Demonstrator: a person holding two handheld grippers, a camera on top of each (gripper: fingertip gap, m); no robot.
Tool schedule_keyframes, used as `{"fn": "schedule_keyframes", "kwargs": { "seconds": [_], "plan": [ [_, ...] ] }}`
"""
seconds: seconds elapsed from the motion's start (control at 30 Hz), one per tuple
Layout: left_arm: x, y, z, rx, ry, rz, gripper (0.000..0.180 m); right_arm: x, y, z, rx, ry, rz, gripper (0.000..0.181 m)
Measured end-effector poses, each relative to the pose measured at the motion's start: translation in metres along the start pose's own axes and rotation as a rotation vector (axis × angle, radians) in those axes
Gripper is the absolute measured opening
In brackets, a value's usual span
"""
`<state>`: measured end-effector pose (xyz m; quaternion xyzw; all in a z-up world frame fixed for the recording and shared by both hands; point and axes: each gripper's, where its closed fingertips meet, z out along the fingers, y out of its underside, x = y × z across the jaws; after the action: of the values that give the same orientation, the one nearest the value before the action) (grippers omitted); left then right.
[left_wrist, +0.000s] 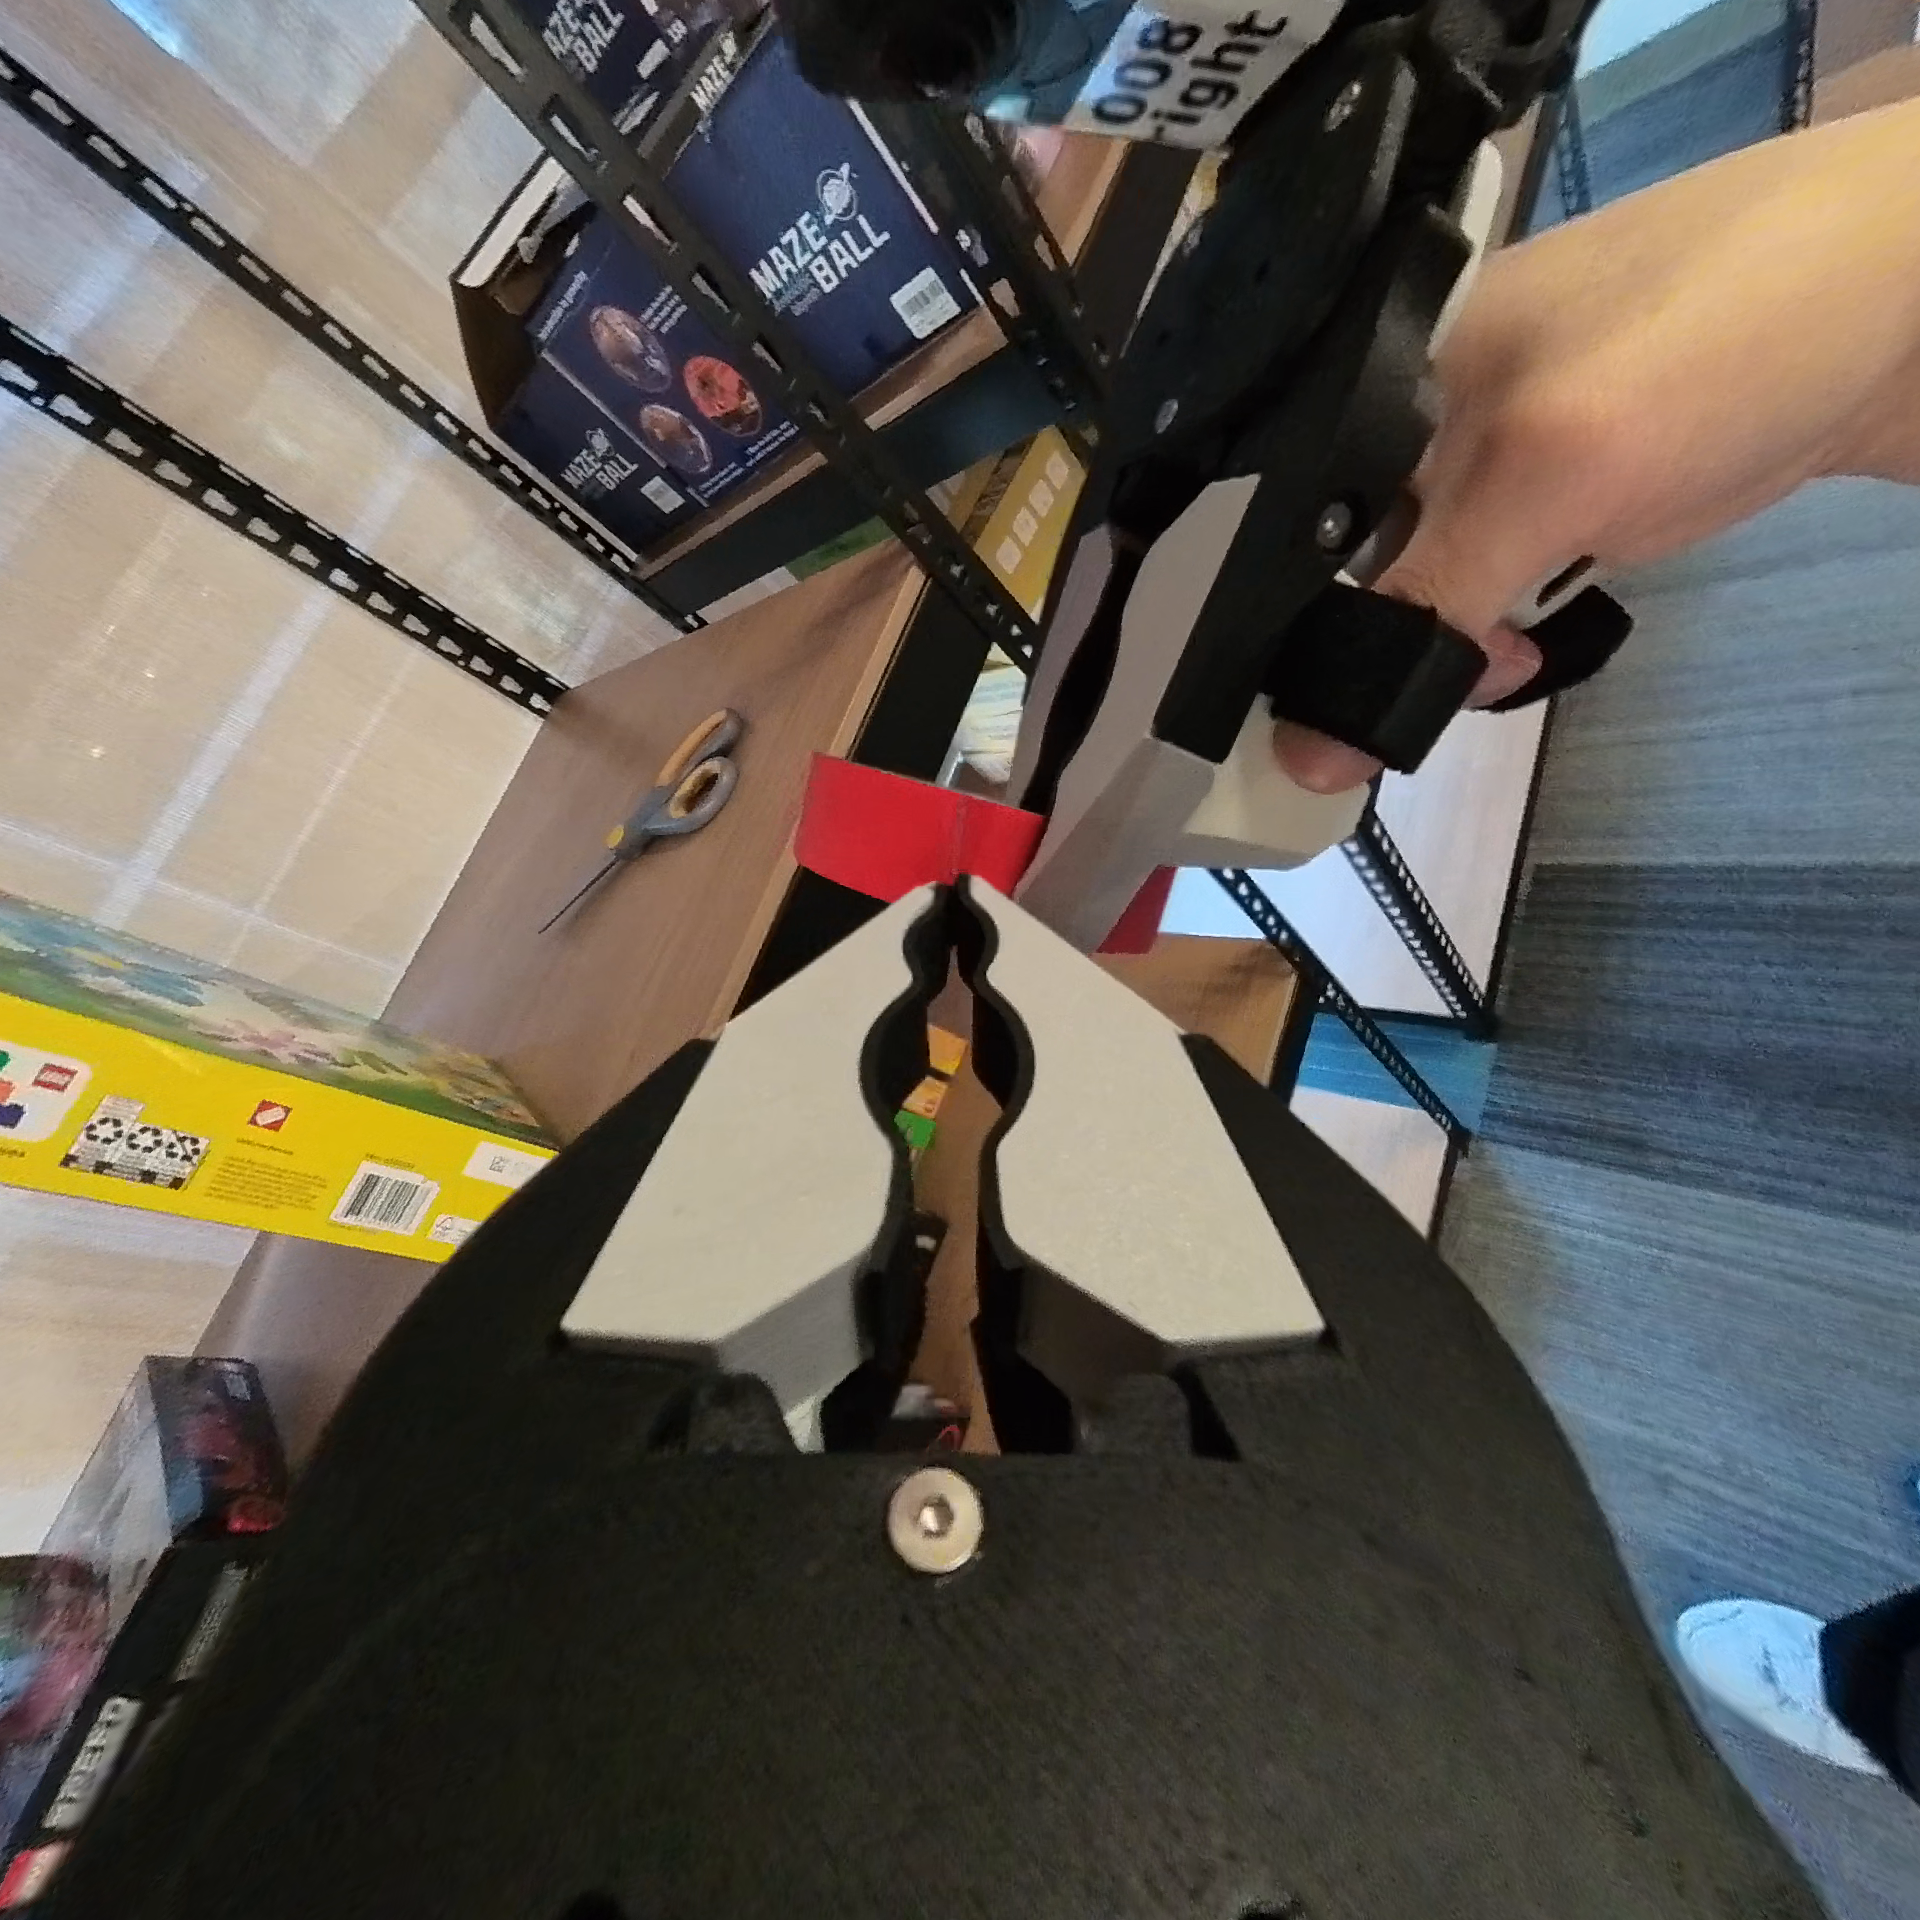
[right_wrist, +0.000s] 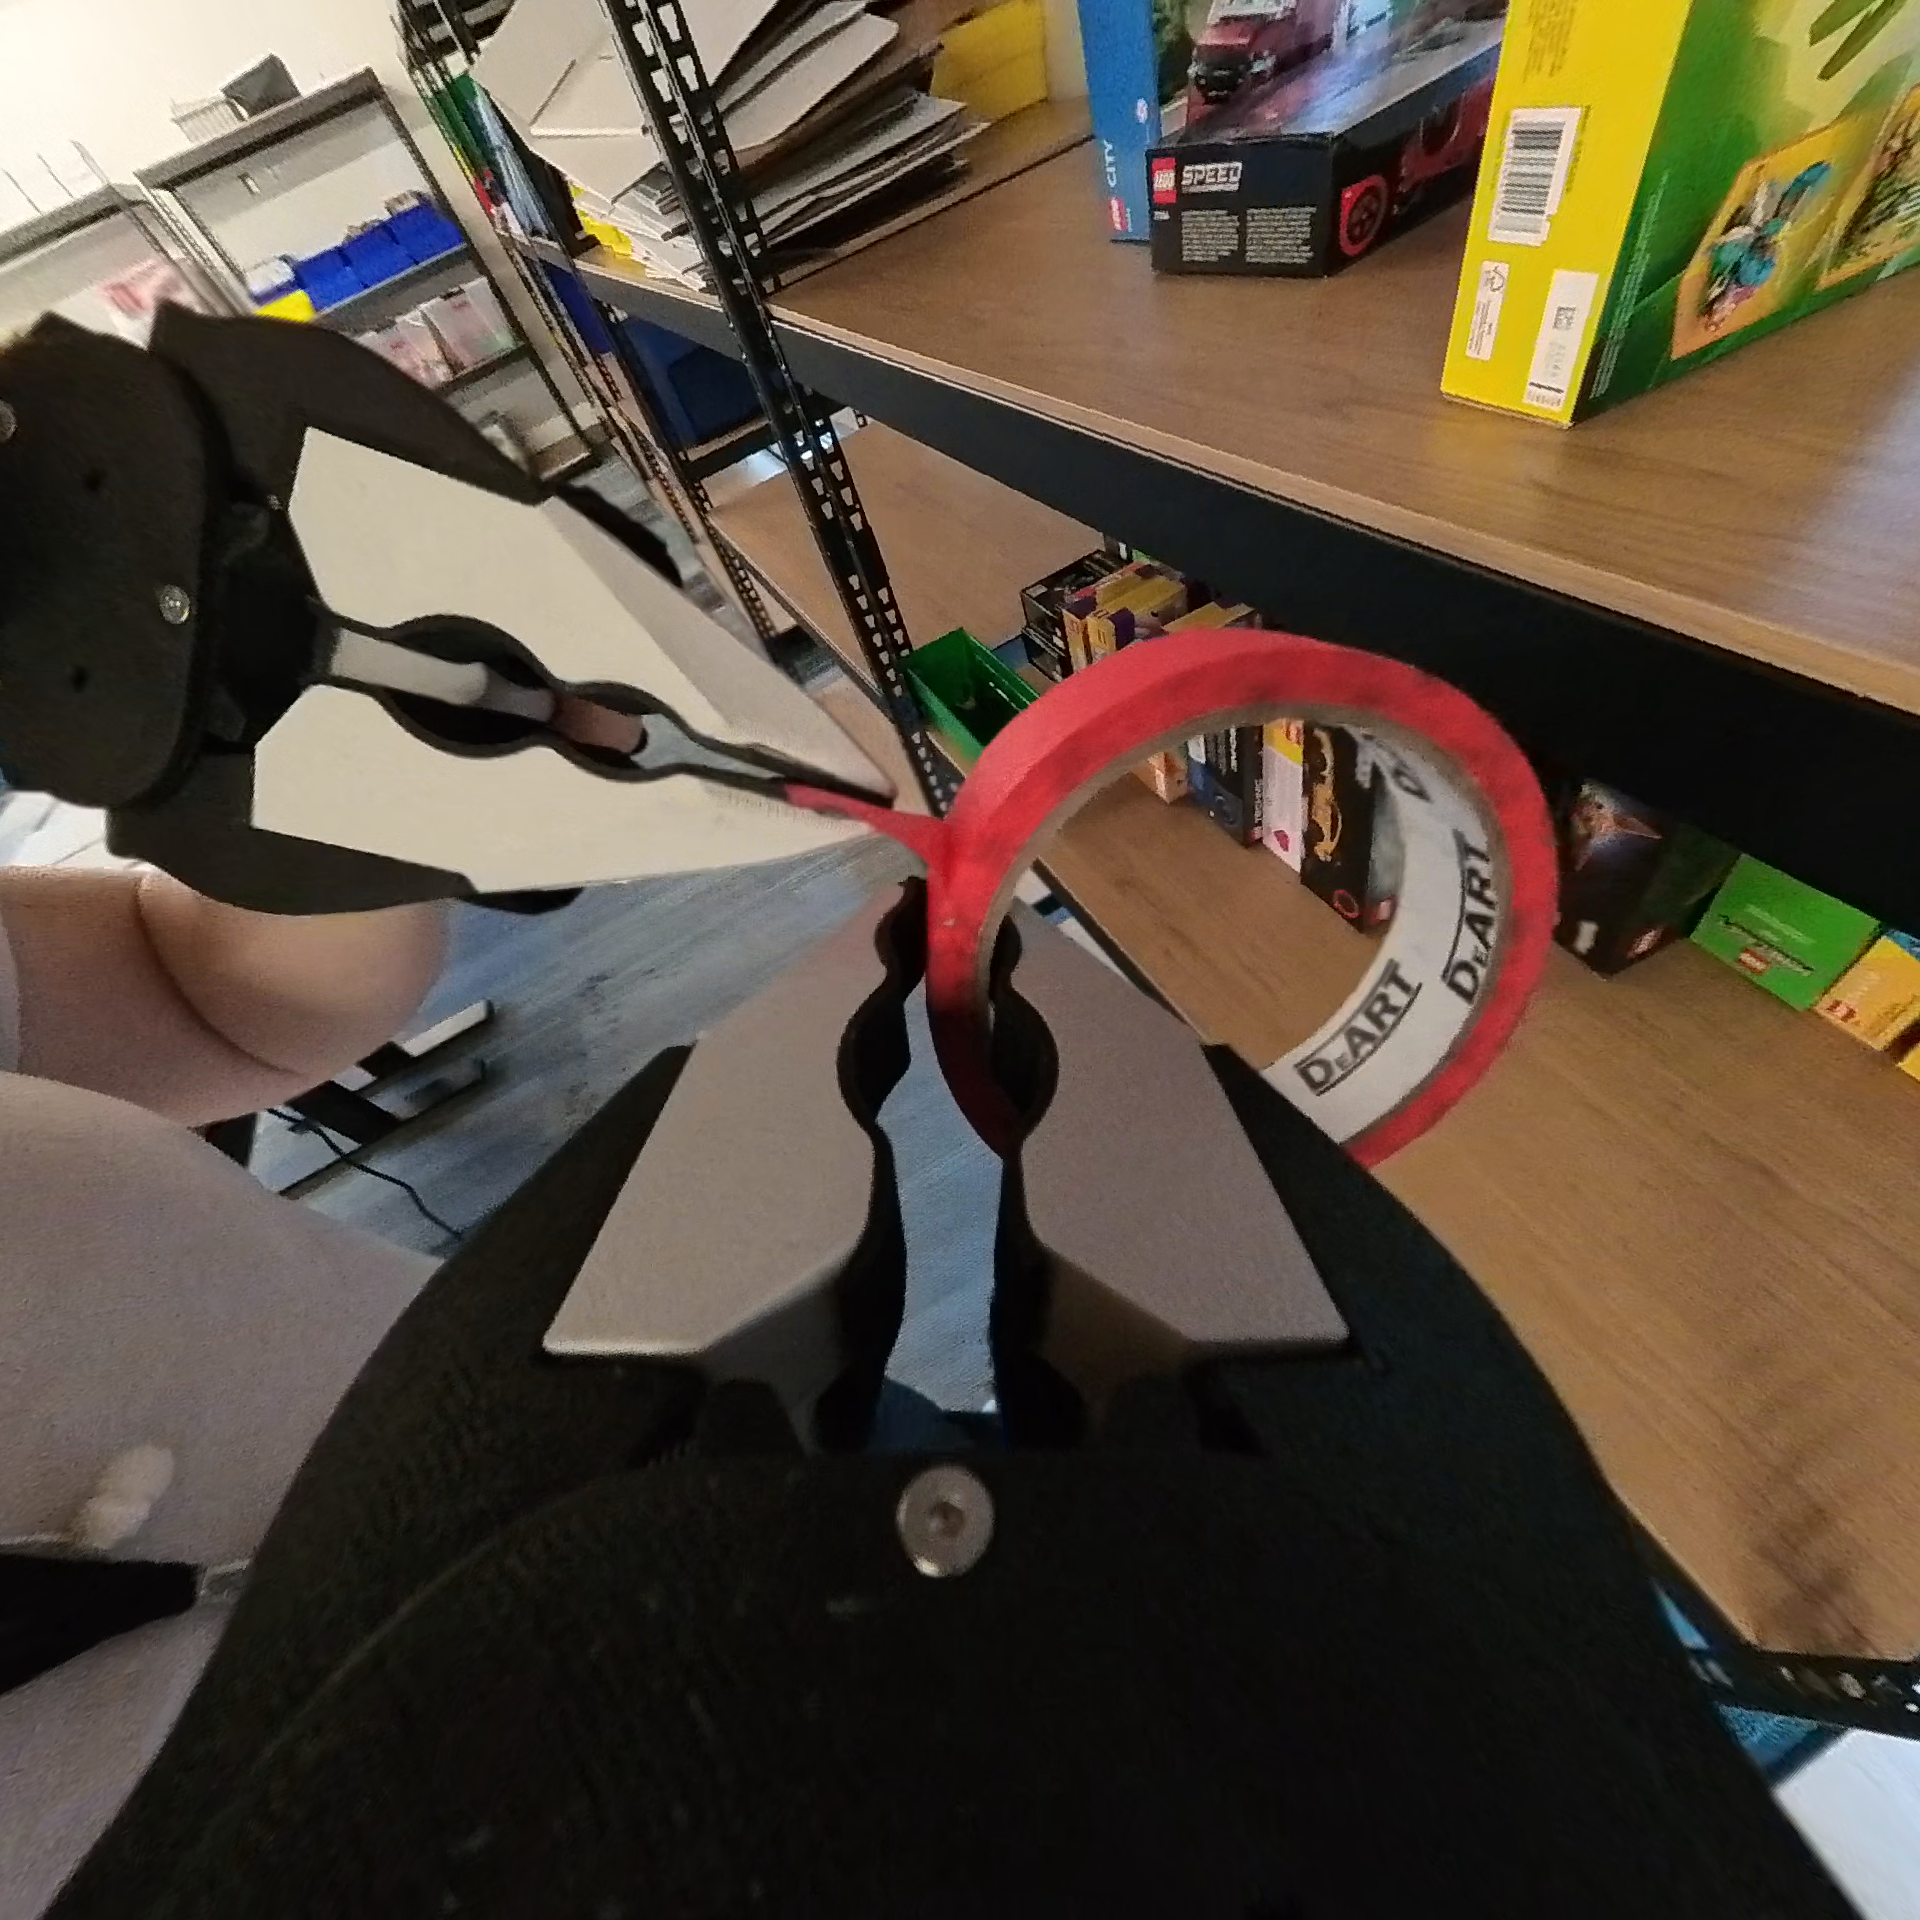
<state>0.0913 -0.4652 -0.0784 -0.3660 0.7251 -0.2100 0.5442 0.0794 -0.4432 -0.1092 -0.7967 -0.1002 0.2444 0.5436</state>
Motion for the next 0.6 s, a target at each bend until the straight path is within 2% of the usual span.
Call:
{"fn": "schedule_keyframes", "kwargs": {
  "seconds": [0.13,0.27,0.4,0.5,0.6],
  "plan": [
    [0.001,0.007,-0.002,-0.065,0.015,0.111,0.0,-0.003,0.005,0.005,-0.015,-0.044,0.042,0.007],
    [0.002,0.017,-0.005,-0.166,0.104,0.137,0.0,-0.007,0.01,0.016,-0.027,-0.164,0.172,0.007],
    [0.005,0.025,-0.012,-0.243,0.195,0.064,0.0,-0.008,0.012,0.03,-0.027,-0.251,0.285,0.008],
    [-0.001,0.028,-0.018,-0.253,0.197,0.042,0.0,-0.013,0.009,0.037,-0.002,-0.285,0.285,0.008],
    [-0.012,0.024,-0.024,-0.27,0.251,-0.041,0.0,-0.027,0.005,0.037,0.052,-0.41,0.211,0.014]
  ]
}}
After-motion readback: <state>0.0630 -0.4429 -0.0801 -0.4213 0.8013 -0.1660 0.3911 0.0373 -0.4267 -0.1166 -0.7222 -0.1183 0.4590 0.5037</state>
